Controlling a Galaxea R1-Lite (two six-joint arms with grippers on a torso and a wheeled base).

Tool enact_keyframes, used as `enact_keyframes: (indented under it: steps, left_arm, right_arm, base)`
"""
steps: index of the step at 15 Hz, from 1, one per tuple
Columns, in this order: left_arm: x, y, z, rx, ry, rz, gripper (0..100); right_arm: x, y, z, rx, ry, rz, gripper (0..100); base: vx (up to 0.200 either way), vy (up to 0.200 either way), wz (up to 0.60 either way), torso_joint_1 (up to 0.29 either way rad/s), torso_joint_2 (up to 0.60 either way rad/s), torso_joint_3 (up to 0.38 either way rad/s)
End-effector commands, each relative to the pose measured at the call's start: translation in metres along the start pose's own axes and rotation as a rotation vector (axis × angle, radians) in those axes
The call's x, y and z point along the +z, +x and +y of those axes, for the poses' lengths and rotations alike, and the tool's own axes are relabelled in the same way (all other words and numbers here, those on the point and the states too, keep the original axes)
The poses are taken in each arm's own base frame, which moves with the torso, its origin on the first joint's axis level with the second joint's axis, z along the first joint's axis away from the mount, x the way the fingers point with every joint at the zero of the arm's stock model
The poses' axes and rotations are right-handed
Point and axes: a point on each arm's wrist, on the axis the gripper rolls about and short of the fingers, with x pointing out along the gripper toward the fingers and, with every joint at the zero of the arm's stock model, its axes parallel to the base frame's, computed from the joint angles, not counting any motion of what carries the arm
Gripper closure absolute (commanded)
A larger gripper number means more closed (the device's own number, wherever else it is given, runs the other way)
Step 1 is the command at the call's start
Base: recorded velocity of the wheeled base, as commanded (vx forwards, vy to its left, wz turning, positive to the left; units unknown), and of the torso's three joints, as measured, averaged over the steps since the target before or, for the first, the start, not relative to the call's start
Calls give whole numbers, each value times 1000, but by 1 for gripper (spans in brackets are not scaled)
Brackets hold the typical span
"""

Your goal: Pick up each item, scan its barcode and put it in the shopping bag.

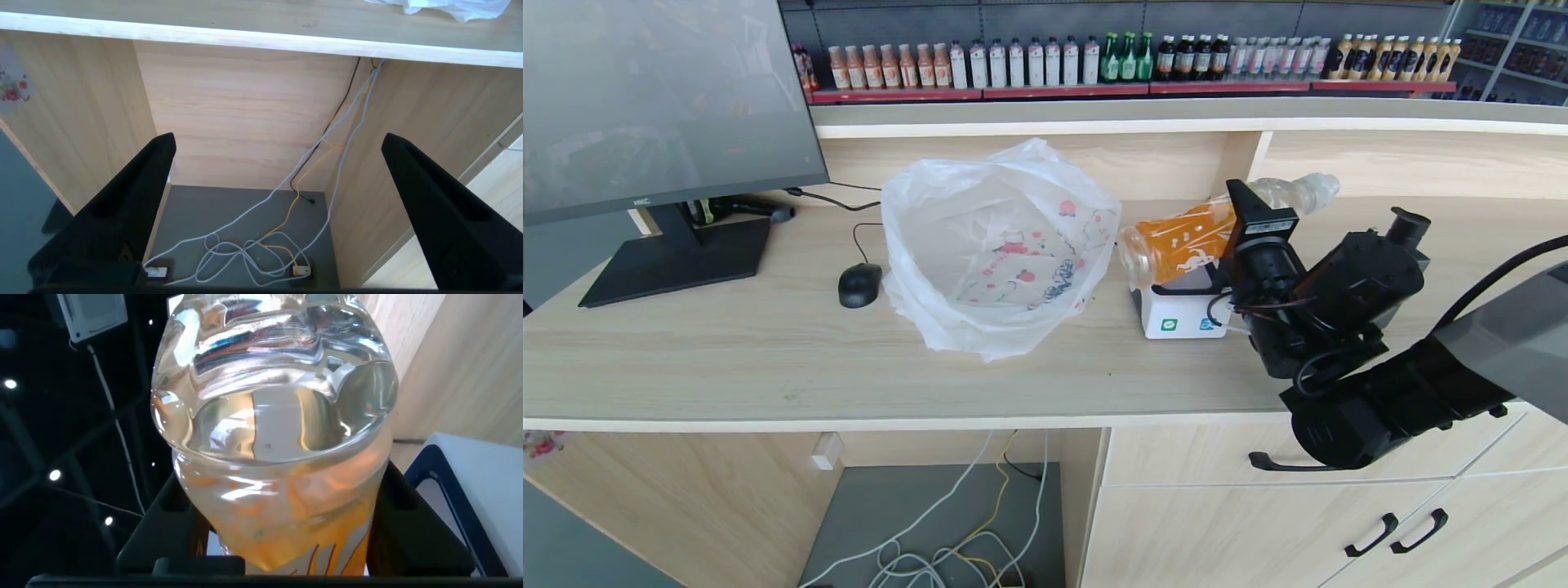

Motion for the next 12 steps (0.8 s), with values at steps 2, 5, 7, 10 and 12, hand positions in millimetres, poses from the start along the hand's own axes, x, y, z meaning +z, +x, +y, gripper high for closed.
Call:
enact_keyframes:
  steps: [2,5,7,10,12]
  left_arm:
    - [0,0,0,0,0,0,0]
    - [0,0,0,0,0,0,0]
    - [0,0,0,0,0,0,0]
    - [0,0,0,0,0,0,0]
    - [0,0,0,0,0,0,0]
  right_arm:
    - [0,0,1,1,1,0,100]
    - [0,0,1,1,1,0,100]
    - [1,0,1,2,0,-2,100]
    - [2,-1,5,9,-1,-4,100]
    - [3,-1,9,17,-4,-7,100]
  base:
    - [0,0,0,0,0,0]
    - [0,0,0,0,0,0]
    - [0,0,0,0,0,0]
    - [0,0,0,0,0,0]
    - [0,0,0,0,0,0]
